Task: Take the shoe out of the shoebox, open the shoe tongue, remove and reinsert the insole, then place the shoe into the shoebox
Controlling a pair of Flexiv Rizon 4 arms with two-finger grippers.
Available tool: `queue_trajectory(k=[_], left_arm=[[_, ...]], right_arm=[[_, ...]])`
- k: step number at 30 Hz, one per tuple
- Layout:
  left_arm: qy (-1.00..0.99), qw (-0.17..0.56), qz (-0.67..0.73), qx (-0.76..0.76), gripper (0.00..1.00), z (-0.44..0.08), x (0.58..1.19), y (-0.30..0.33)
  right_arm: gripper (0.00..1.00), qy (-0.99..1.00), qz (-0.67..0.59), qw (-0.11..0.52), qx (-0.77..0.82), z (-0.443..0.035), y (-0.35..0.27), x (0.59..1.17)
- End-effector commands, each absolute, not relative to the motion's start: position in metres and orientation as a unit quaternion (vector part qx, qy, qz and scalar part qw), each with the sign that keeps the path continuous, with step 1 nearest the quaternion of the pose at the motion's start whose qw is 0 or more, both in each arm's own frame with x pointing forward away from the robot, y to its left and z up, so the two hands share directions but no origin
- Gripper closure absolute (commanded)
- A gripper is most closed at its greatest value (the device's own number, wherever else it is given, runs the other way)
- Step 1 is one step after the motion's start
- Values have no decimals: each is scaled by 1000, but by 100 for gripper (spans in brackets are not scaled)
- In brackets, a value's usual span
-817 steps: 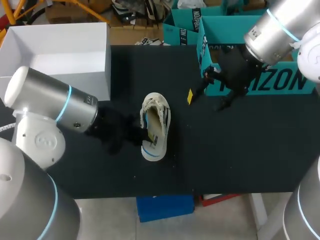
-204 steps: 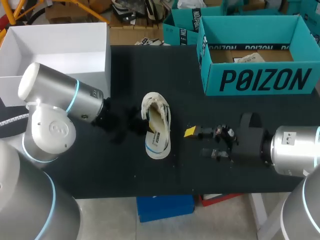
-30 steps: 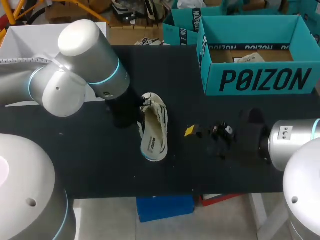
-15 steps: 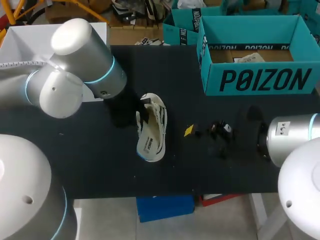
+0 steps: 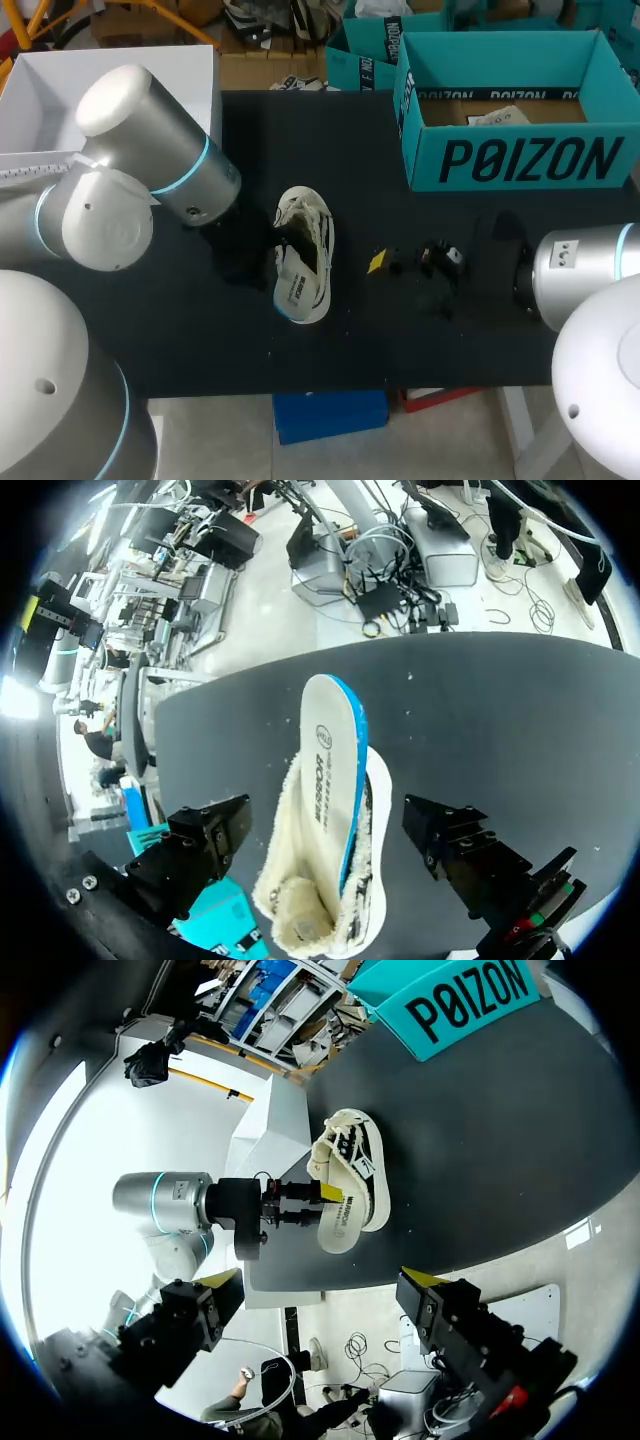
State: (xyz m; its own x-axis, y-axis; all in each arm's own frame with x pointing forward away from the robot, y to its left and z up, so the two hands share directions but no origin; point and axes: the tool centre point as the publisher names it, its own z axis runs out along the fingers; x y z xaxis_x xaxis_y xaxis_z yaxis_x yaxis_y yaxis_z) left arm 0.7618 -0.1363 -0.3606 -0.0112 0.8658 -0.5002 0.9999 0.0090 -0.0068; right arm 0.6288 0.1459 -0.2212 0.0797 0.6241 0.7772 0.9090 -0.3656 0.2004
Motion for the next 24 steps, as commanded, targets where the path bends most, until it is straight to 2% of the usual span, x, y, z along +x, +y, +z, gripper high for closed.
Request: queue_trajectory(k=[1,6,7,15,17,24], left_arm=[[687,213,-211,662,47,-366,755,-128],[694,228,-222,646,80,-366,753,-126],[695,231,-224,643,83,-366,753,-126],[701,254,-245,619,94,-367,750,-131],[701,255,-248,619,100,-367,748,-133],[701,261,-256,612,100,-366,748,-135]], right_arm=[[0,-516,-477,232,-673,-227,141,628],[0,-516,-477,232,-673,-227,141,628],[0,-516,-477,232,-673,-227,141,628],[0,-516,-477,232,-673,-227,141,628],[0,-516,-477,232,-673,-227,141,628],[0,-516,-477,232,-673,-227,141,628]])
